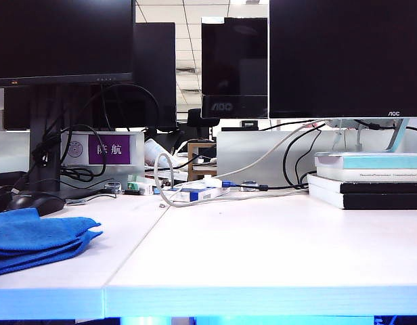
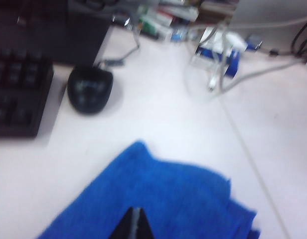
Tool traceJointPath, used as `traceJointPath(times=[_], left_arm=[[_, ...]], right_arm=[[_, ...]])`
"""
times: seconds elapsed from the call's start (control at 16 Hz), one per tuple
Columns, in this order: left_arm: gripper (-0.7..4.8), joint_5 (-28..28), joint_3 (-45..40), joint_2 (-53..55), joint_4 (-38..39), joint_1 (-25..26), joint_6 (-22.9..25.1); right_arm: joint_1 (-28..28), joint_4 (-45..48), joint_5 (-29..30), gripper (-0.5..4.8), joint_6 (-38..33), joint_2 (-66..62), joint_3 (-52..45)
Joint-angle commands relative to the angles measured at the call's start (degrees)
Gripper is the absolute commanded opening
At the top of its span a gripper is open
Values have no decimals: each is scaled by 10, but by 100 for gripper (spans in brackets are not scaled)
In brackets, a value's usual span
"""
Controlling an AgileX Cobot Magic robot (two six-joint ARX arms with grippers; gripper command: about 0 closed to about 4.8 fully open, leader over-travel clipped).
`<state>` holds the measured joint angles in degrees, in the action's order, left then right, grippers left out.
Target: Wipe the table from right to left using the rag.
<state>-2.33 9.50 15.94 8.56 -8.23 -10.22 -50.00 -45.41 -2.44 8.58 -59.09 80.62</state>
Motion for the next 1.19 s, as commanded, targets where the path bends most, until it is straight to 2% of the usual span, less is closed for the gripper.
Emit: traceJointPath(times=[0.06,0.31,0.56,0.75,1.13,1.19], left_arm=[[-5,-4,-1,0,22,0,-3],[-4,-11,-1,0,49,0,-3],[-4,-15,-1,0,48,0,-3],[-4,-15,-1,0,48,0,-3],[-4,-14,-1,0,49,0,-3],[-4,-14,-1,0,49,0,-3]], right_arm=[[-1,111,-5,-6,-23,56,-144],[0,232,-20,-6,-26,121,-339],[0,264,-27,-6,-56,151,-456],[0,273,-72,-6,-57,181,-500],[1,274,-275,-1,-71,216,-515],[2,273,-289,-1,-71,216,-515]])
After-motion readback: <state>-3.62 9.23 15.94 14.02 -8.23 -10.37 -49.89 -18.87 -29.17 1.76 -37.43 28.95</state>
